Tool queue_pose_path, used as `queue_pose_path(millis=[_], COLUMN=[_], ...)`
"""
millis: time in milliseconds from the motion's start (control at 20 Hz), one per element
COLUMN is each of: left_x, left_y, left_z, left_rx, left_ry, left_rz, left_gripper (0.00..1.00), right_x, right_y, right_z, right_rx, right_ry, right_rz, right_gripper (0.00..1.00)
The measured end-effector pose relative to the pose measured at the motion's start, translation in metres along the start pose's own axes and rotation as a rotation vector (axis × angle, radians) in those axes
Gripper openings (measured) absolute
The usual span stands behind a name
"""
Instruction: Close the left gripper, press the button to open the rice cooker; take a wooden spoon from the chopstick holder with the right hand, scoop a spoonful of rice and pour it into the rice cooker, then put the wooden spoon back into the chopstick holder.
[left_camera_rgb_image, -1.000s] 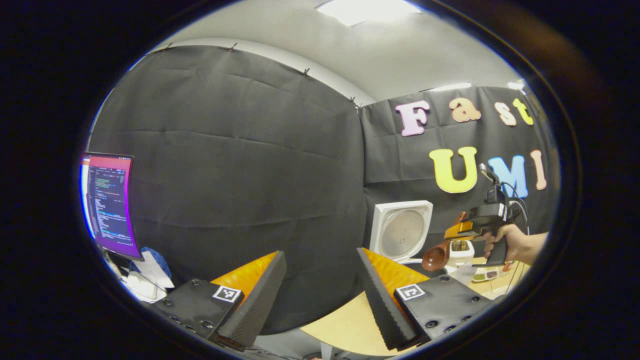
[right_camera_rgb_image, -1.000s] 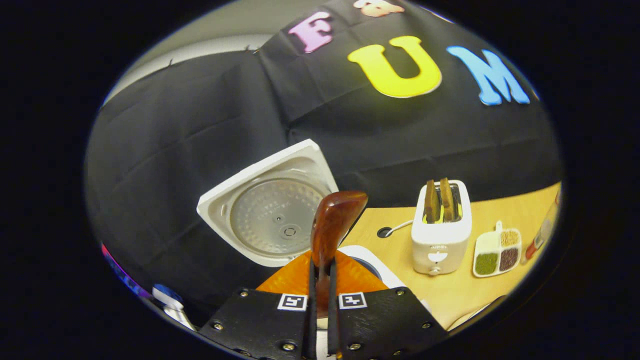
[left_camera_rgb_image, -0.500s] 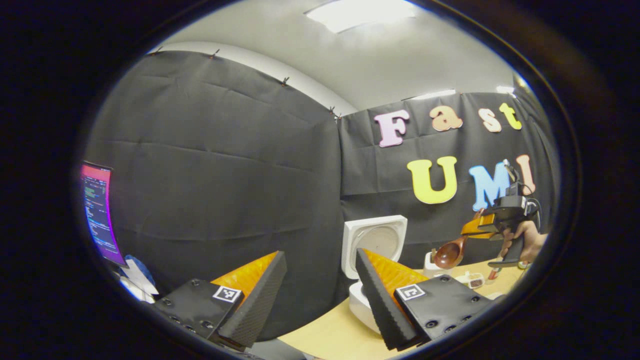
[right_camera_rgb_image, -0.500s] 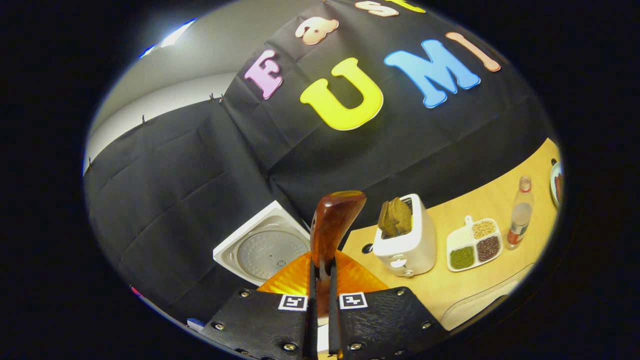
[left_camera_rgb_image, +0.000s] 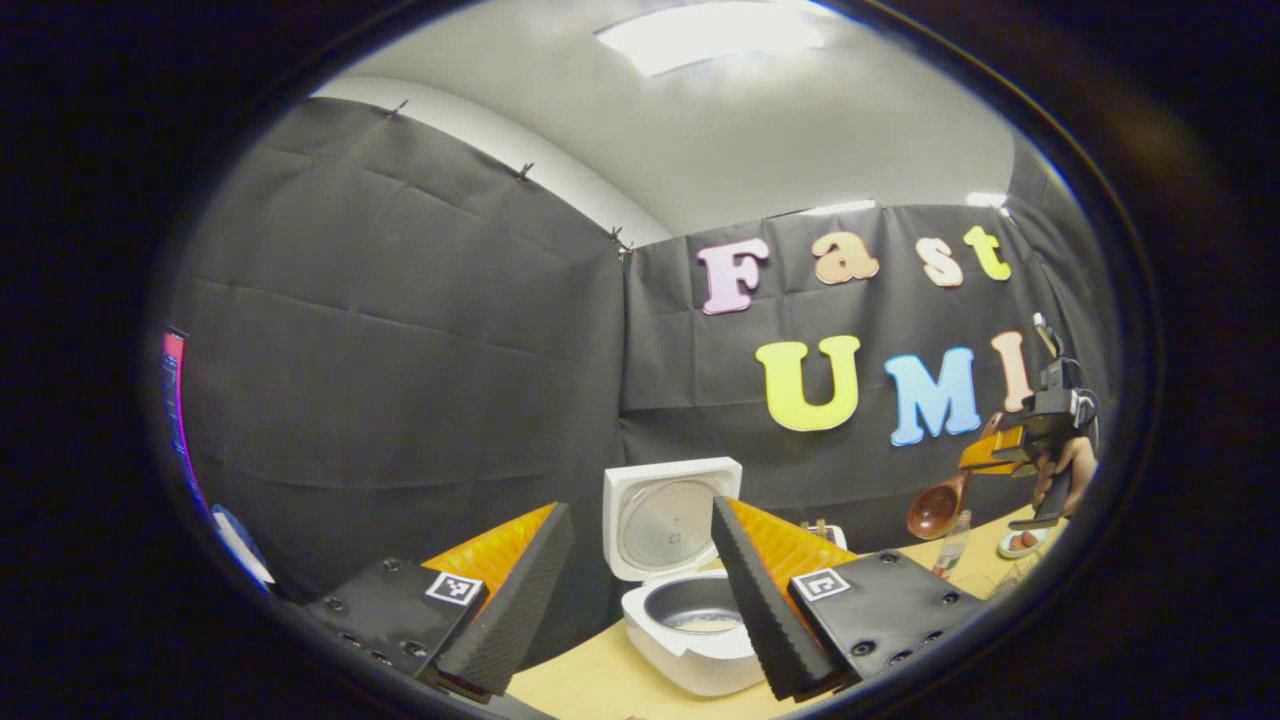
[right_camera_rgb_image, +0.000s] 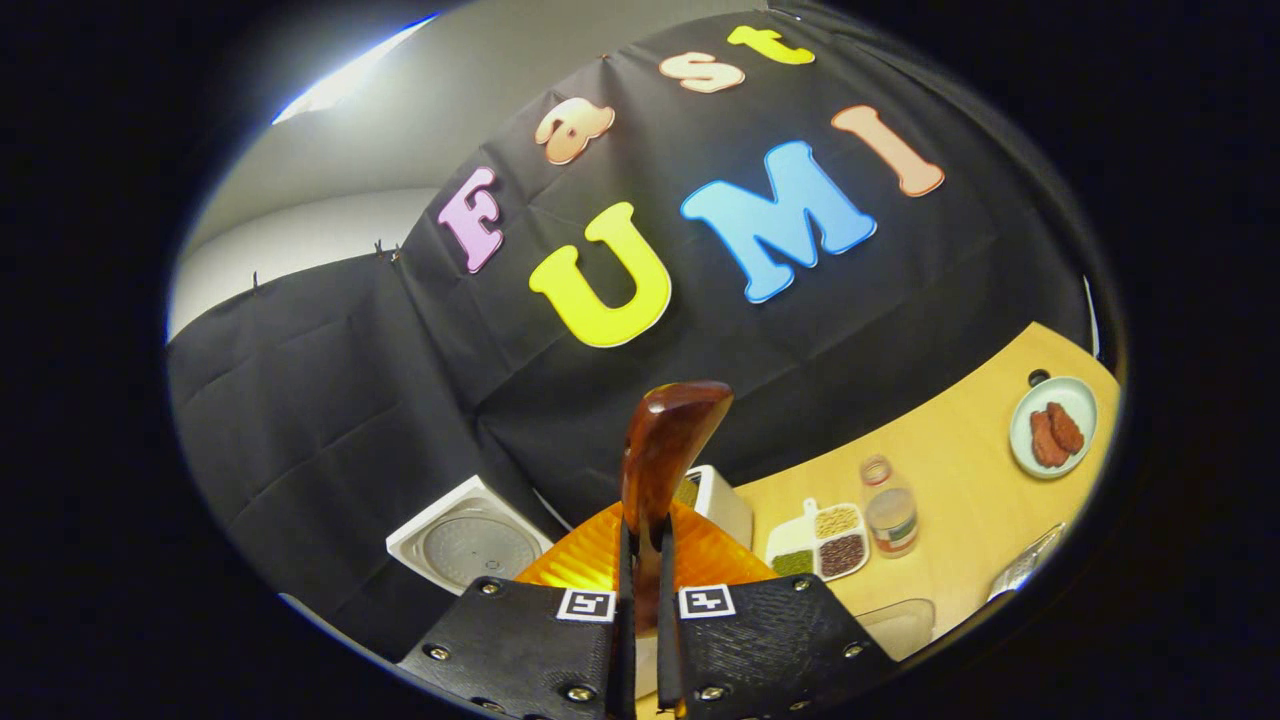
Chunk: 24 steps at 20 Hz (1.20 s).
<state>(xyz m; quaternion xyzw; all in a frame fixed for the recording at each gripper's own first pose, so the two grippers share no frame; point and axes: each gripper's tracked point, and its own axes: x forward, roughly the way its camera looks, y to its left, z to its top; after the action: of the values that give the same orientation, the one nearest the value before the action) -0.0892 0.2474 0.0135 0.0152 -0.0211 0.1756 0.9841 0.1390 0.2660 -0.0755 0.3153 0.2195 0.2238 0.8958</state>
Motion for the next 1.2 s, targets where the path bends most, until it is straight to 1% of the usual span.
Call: queue_pose_path(millis=[350,550,600,650,700,900,1050,1200], left_x=[0.009,0.01,0.01,0.011,0.01,0.007,0.005,0.003], left_y=[-0.043,-0.063,-0.07,-0.076,-0.082,-0.101,-0.112,-0.117], left_z=[0.008,0.017,0.019,0.022,0.022,0.028,0.029,0.031], left_rx=[-0.02,-0.019,-0.02,-0.021,-0.021,-0.015,-0.014,0.009], left_ry=[-0.013,-0.024,-0.027,-0.029,-0.031,-0.036,-0.036,-0.038], left_rz=[-0.058,-0.079,-0.084,-0.092,-0.1,-0.123,-0.139,-0.145], left_gripper=[0.96,0.96,0.99,0.99,0.96,0.96,0.96,0.96], right_x=[-0.056,-0.083,-0.089,-0.096,-0.102,-0.121,-0.131,-0.137], right_y=[-0.077,-0.124,-0.135,-0.146,-0.158,-0.202,-0.228,-0.251], right_z=[0.031,0.041,0.041,0.042,0.041,0.03,0.016,0.002], right_rx=[-0.07,-0.074,-0.075,-0.076,-0.078,-0.089,-0.106,-0.135], right_ry=[-0.067,-0.091,-0.097,-0.099,-0.1,-0.083,-0.056,-0.028], right_rz=[-0.149,-0.23,-0.253,-0.275,-0.297,-0.384,-0.437,-0.484], right_gripper=[0.09,0.09,0.09,0.09,0.09,0.08,0.09,0.09])
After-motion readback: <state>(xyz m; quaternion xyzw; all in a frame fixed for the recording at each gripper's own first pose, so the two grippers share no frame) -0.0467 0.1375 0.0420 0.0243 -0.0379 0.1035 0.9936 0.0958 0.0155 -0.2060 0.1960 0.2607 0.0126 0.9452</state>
